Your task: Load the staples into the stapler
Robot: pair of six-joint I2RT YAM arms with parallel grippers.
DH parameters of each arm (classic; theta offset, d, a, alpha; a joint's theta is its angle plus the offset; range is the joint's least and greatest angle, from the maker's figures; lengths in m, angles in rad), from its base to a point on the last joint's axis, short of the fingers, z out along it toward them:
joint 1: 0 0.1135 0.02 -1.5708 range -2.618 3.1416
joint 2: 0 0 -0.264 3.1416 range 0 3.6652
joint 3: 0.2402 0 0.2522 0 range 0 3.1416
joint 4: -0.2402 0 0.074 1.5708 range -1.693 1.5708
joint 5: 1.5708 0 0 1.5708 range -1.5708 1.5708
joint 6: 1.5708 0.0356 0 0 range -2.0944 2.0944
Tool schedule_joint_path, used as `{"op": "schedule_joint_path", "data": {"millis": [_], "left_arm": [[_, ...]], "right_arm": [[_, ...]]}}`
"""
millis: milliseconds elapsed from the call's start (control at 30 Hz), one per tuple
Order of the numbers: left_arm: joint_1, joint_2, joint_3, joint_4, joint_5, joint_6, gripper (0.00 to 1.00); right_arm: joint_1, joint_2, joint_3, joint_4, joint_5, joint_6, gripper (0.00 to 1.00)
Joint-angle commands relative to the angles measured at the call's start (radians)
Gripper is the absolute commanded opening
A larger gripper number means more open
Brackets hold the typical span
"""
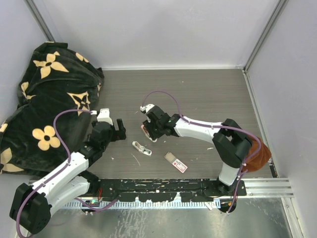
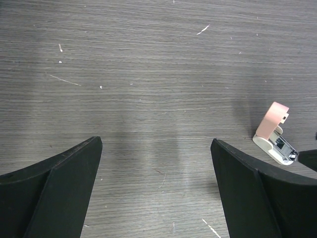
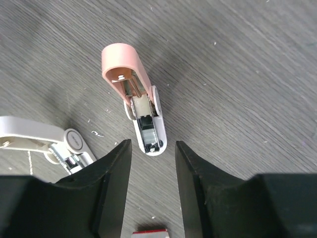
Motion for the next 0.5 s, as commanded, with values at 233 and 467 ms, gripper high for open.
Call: {"op": "schedule_joint_path", "data": {"millis": [233,467], "left_arm": [[0.002,-0.032,0.002,0.056,0.024,0.010,0.94],[0.002,-0.106,0.083,-0.133,0.146,-0.085,0.94]], "right_arm": [[-0.004,-0.335,-0.198,0.135,0.063,0.056,0.56],[0.012,-0.519,-0.472,0.397,-0.062,0.080,0.58]]}}
